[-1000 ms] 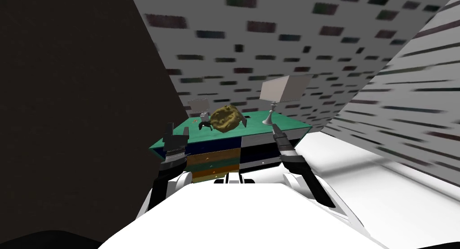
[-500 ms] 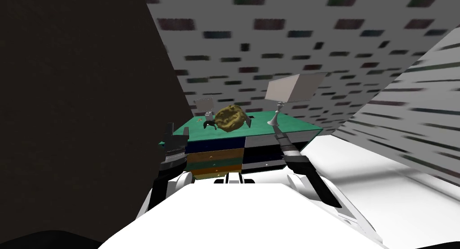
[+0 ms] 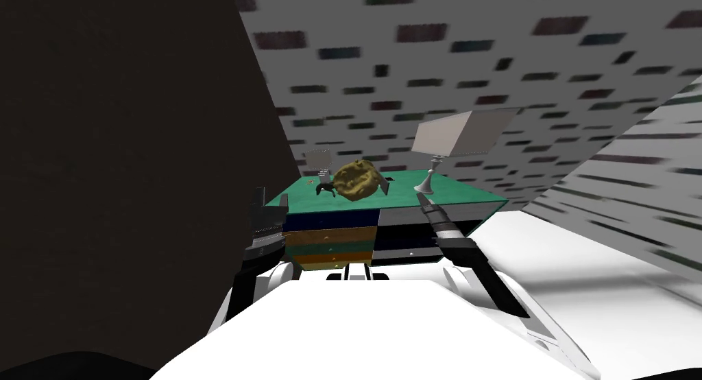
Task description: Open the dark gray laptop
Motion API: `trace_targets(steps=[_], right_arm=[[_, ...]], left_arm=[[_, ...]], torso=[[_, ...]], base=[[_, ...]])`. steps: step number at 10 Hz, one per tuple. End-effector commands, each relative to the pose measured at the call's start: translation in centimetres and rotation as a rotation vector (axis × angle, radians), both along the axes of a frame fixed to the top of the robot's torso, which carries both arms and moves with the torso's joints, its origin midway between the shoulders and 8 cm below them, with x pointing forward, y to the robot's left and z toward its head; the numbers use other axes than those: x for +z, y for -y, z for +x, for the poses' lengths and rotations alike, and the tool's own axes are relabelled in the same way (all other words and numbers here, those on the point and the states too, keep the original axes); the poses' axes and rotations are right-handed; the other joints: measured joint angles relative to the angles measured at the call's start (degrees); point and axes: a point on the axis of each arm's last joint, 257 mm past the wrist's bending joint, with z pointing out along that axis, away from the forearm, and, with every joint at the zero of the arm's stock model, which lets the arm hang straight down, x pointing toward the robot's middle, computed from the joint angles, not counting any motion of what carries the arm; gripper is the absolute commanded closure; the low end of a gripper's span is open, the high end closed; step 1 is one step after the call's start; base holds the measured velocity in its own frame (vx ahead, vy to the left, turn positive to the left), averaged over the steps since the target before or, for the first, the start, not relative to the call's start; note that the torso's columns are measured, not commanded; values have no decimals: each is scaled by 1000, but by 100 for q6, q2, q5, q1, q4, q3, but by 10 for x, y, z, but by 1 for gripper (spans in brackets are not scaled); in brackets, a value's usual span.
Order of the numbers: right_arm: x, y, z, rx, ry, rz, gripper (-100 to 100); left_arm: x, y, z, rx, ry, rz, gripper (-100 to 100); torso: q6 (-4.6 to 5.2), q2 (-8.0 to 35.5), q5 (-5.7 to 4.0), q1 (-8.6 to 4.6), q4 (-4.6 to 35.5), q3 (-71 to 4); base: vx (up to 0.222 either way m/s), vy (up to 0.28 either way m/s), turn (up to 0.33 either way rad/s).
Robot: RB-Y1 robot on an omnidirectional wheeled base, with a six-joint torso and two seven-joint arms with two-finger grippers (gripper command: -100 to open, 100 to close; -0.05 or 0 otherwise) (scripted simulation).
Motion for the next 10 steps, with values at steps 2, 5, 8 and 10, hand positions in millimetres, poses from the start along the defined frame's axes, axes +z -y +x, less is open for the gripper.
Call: trace_targets(steps=[2, 5, 8, 10], right_arm=[[-8, 15, 1, -68, -41, -118, -100], [-13, 26, 1, -112, -70, -195, -100], [-24, 48, 1, -181, -129, -310, -100], [-24, 48, 1, -193, -132, -346, -100]], left_arm=[[0, 0, 0, 0, 0, 0, 0], [0, 0, 0, 0, 0, 0, 0], [0, 0, 0, 0, 0, 0, 0], [0, 0, 0, 0, 0, 0, 0]], torso=[[1, -3, 1, 3, -1, -2], [4, 1, 0, -1, 0, 1], [4, -2, 1, -1, 0, -1], [4, -2, 0, -1, 0, -1]], base=[[3, 32, 124], [-3, 30, 70], [-4, 31, 136], [1, 22, 30]])
